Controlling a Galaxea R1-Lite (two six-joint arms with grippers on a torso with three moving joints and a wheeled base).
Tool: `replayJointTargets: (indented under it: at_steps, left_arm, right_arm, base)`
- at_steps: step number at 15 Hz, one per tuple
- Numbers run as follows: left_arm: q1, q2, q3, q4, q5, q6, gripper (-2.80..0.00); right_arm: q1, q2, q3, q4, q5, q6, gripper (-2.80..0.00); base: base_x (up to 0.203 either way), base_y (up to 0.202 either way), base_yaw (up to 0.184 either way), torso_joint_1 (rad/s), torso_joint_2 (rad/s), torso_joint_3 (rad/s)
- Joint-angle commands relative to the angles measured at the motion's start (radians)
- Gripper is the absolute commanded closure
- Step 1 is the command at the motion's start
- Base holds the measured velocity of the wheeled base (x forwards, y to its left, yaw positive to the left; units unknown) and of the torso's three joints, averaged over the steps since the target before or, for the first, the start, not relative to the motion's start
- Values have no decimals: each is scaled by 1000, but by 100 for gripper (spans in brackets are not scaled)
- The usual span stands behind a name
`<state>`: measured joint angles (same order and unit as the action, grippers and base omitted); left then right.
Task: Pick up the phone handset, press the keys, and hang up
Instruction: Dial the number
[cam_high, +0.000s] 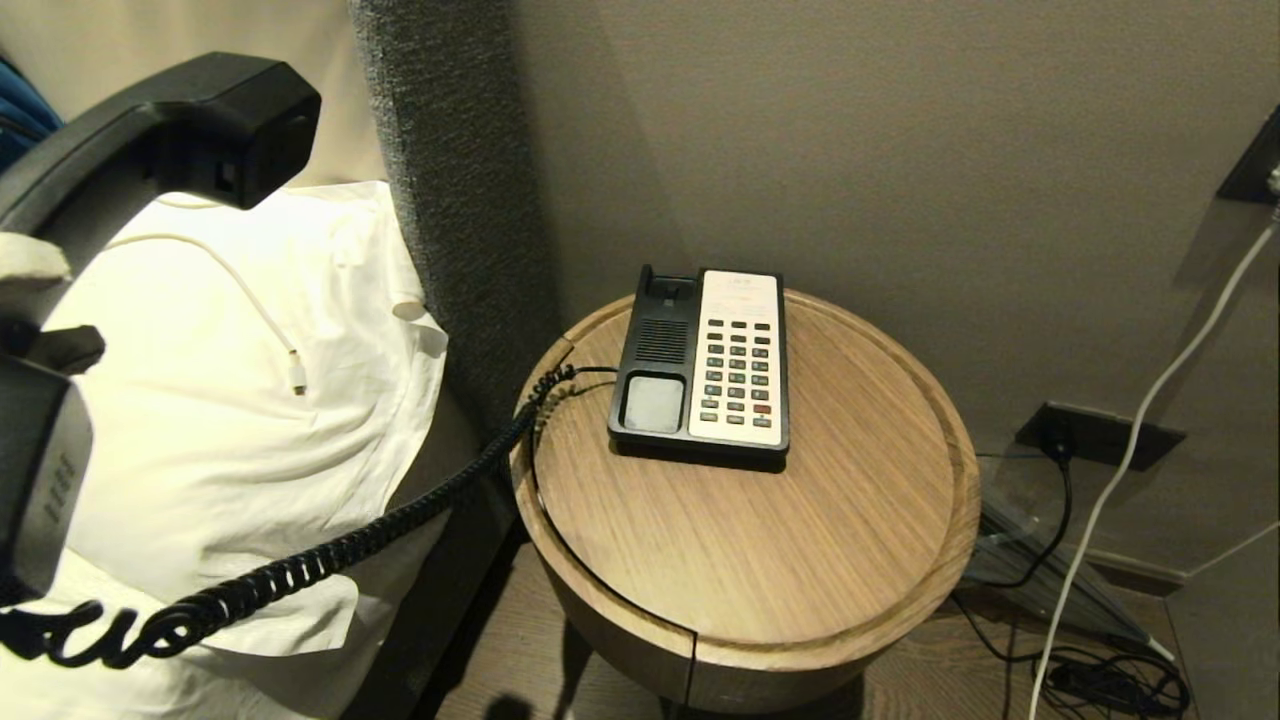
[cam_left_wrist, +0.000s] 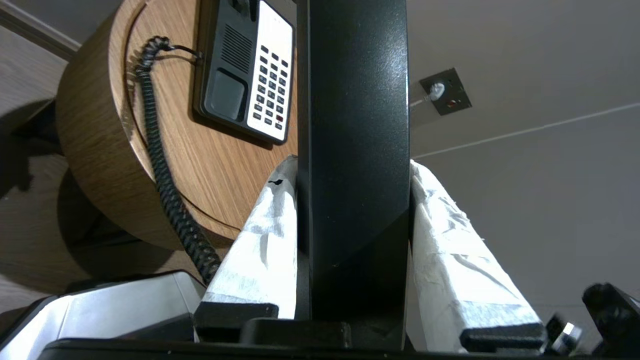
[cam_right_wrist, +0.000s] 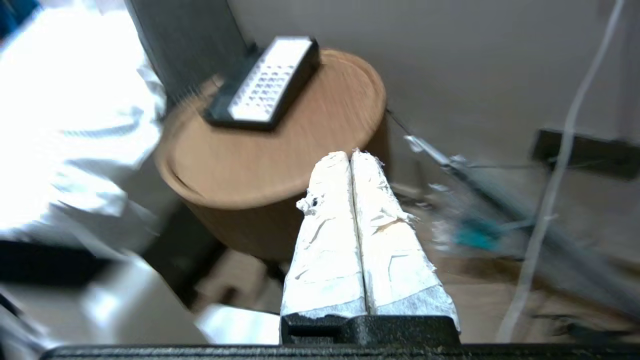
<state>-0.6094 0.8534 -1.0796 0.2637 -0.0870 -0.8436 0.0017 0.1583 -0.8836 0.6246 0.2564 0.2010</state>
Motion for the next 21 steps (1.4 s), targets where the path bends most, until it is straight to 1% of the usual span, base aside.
replayJointTargets:
  at_steps: [1,2,5,7,8,9,12,14,16,17,18,19,21]
  left_arm:
    - [2,1,-11,2,-5,-8,0]
    - [5,0,-11,2,-4,-10,0]
    - [23,-5,-8,2,-8,-35,0]
    - [25,-7,-10,0,-6,-40,0]
    - [25,-5,-10,-1,-8,-40,0]
    - [25,2,-15,-2,-7,-40,0]
    - [28,13,-29,-41,-13,-41,0]
    - [28,9,-13,-41,-14,-41,0]
    - [28,6,-5,-41,-16,-41,0]
    - [28,4,-3,-41,-16,-41,0]
    - [28,3,-3,-41,-16,-41,0]
    - [28,1,-3,-41,-16,-41,0]
    - [28,3,-5,-41,-15,-41,0]
  right_arm:
    - [0,314,-112,20,4,59,0]
    - [0,426,-133,29,5,51,0]
    - [2,740,-169,16,5,-37,0]
    - [15,934,-202,-38,-1,-77,0]
    - [49,1022,-221,-79,-19,-92,0]
    - [110,1095,-240,-129,-56,-101,0]
    - [373,1250,-278,-313,-180,-86,0]
    - [542,1325,-300,-405,-293,-34,0]
    - [664,1376,-327,-452,-373,45,0]
    - [700,1402,-333,-471,-414,77,0]
    - [713,1423,-330,-504,-443,91,0]
    - [722,1433,-323,-535,-451,95,0]
    - [735,1450,-326,-551,-453,94,0]
  base:
    - [0,0,0,0,0,0]
    - [0,0,0,0,0,0]
    - [0,0,0,0,0,0]
    - [0,0,0,0,0,0]
    - [0,0,0,0,0,0]
    - [0,0,0,0,0,0]
    - [0,0,0,0,0,0]
    - [0,0,0,0,0,0]
    - [0,0,0,0,0,0]
    - [0,0,0,0,0,0]
    - [0,0,0,0,0,0]
    - [0,0,0,0,0,0]
    - [0,0,0,0,0,0]
